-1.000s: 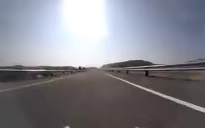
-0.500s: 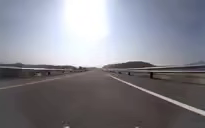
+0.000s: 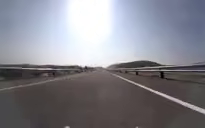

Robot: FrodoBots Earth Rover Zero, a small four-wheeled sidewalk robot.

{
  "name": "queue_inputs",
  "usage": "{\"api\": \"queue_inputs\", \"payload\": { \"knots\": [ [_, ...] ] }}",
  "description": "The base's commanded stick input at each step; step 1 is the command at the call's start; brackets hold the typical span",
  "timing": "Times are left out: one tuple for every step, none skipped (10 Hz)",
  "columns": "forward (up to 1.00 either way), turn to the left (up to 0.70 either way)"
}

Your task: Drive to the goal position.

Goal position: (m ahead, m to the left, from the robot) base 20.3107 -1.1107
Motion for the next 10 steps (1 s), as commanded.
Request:
{"api": "queue_inputs", "payload": {
  "knots": [
    [1.00, 0.00],
    [1.00, 0.00],
    [1.00, 0.02],
    [1.00, 0.02],
    [1.00, 0.02],
    [1.00, 0.01],
    [1.00, 0.01],
    [1.00, 0.02],
    [1.00, 0.01],
    [1.00, 0.00]
  ]
}}
